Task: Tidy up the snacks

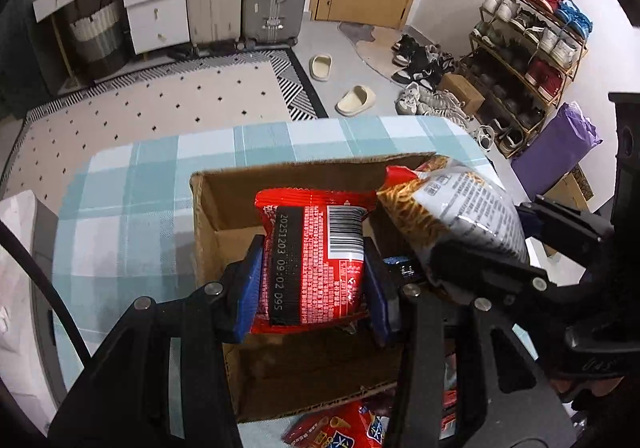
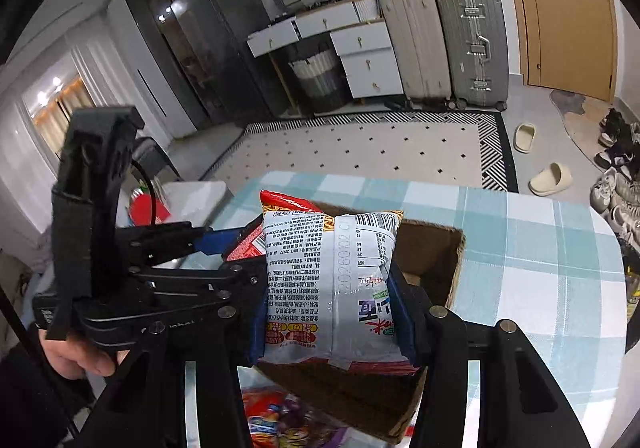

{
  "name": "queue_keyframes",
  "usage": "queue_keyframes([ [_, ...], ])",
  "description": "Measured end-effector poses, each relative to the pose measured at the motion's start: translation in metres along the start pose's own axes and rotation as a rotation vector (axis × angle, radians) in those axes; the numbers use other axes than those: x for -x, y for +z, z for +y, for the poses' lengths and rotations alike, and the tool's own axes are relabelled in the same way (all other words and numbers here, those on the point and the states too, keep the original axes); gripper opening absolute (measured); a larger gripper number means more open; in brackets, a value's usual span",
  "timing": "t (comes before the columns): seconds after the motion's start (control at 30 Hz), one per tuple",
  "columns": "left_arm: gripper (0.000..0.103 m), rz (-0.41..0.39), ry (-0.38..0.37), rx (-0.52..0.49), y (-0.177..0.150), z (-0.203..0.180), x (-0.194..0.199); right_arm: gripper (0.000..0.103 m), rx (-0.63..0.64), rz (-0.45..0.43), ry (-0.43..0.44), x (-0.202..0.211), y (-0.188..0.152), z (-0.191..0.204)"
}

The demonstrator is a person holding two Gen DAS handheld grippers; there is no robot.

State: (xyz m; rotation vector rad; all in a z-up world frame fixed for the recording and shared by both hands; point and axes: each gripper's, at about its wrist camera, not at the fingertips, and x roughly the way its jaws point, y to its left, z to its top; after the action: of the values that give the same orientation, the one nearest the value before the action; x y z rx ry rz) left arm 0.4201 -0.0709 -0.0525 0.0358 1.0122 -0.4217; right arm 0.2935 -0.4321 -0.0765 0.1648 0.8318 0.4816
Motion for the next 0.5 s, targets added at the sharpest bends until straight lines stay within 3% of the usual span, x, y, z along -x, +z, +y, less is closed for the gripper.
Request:
queue_keyframes([
  [0.27,0.042,0.054,-0.018,0.037,-0.004,0.015,-0.035,0.051,-0.027,0.036,-0.004,-0.022,-0.011,-0.014],
  [0.5,0.042,0.050,0.000,0.023,-0.006,0.015,-0.039,0.051,0.026,0.053,-0.043,-0.031,-0.019,-0.008],
])
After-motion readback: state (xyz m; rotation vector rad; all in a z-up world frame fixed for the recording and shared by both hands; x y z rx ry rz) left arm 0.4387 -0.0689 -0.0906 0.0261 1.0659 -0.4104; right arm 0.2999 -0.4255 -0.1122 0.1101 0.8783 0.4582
